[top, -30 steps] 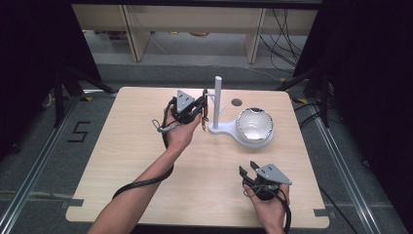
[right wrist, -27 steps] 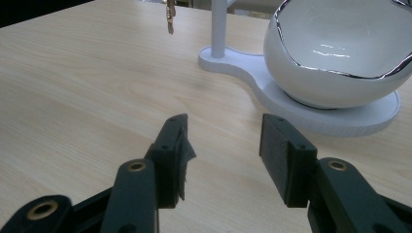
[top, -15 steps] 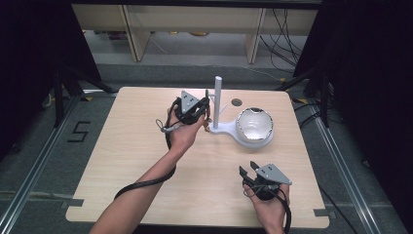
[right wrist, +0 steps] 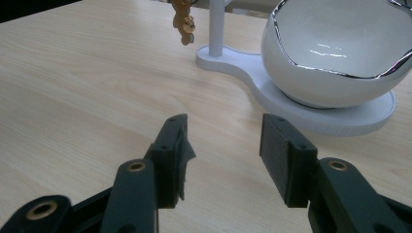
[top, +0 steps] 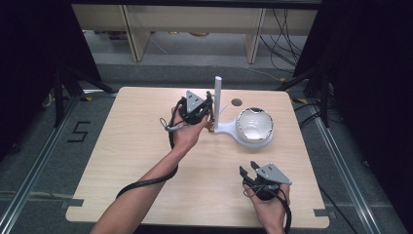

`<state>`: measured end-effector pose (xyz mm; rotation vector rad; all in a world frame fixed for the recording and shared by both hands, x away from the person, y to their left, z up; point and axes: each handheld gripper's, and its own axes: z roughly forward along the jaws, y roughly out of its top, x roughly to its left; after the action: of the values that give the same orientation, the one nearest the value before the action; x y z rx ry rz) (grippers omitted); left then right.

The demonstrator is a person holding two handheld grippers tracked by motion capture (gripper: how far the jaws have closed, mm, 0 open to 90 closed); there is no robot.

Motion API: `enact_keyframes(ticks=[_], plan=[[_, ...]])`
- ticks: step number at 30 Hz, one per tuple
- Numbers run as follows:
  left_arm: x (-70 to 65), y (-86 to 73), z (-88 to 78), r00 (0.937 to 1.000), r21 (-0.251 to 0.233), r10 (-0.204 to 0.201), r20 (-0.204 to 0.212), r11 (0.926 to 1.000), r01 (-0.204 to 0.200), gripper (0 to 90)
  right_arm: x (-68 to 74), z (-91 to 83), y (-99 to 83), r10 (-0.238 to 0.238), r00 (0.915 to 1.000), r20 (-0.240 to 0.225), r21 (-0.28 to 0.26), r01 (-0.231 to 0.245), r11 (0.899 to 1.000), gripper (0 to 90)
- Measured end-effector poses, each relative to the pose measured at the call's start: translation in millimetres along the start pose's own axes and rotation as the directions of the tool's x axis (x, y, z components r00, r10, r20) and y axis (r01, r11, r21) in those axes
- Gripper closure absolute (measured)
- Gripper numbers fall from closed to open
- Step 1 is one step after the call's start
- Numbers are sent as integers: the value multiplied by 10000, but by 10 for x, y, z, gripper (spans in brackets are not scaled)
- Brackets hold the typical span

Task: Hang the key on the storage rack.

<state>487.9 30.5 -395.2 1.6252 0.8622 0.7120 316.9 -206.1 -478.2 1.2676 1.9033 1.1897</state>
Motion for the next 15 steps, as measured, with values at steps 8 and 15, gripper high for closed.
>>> enact_keyframes(ticks=[8, 15], plan=[[-15, -10, 33, 10000, 88, 76, 10, 9999, -76, 831, -13, 18, 3, -260, 9996, -85, -108, 259, 9996, 539], [-22, -27, 65, 9999, 181, 153, -27, 9997, -152, 830, -12, 4, -1, -153, 9999, 36, -41, 153, 9999, 540]])
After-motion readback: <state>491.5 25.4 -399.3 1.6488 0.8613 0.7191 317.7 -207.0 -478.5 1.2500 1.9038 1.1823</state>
